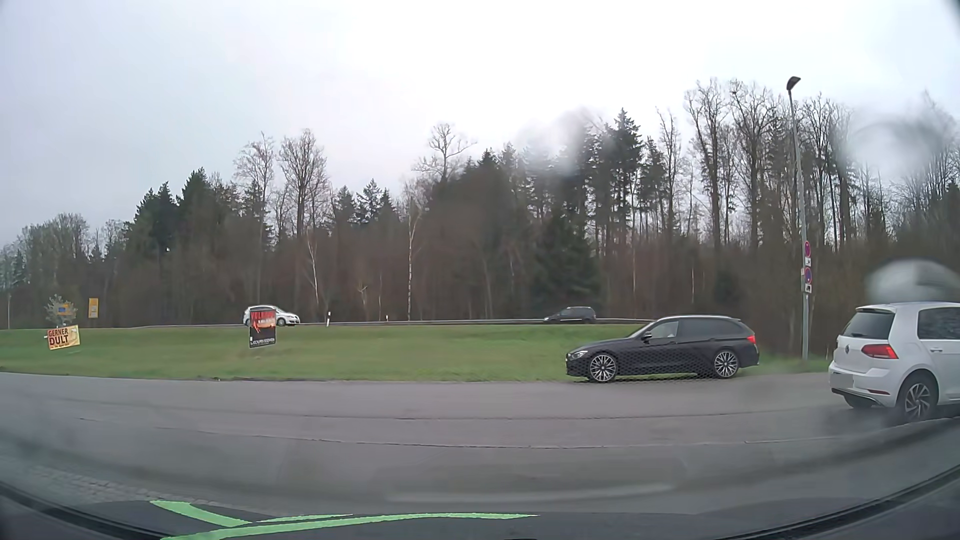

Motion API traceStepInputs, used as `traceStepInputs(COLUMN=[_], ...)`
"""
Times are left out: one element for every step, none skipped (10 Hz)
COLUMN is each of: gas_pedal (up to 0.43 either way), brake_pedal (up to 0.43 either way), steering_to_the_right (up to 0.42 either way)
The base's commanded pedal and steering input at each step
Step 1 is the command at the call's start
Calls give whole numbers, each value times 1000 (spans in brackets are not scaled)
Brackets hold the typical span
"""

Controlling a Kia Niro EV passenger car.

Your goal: Follow the waypoints while adhering to traffic rules and regulations

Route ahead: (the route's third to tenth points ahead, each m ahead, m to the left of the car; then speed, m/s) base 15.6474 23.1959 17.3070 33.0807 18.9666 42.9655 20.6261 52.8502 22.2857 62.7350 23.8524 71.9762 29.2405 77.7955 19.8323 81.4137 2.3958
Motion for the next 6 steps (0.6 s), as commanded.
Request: traceStepInputs(gas_pedal=[0,0,0,0,0,0], brake_pedal=[256,250,244,232,232,226], steering_to_the_right=[-39,-40,-43,-48,-51,-54])
